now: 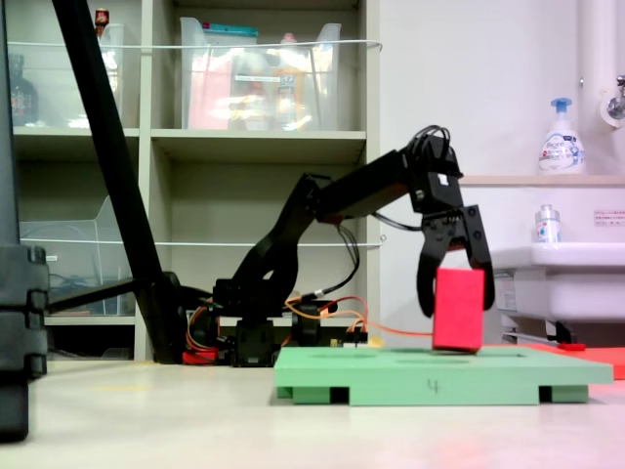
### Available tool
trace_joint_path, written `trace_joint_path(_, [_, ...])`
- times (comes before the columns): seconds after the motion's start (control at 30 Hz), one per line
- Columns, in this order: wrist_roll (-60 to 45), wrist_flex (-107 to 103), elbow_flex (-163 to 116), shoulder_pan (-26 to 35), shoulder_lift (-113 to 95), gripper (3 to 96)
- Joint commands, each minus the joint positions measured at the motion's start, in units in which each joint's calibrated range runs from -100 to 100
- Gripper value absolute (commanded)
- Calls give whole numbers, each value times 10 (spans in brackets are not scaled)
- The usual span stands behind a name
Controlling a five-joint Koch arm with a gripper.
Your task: Put the square block into the corresponding hole
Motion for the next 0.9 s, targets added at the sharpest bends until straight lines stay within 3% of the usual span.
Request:
trace_joint_path(0.03, [4,31,33,4,14,250])
trace_joint_path(0.9, [4,172,54,21,125,346])
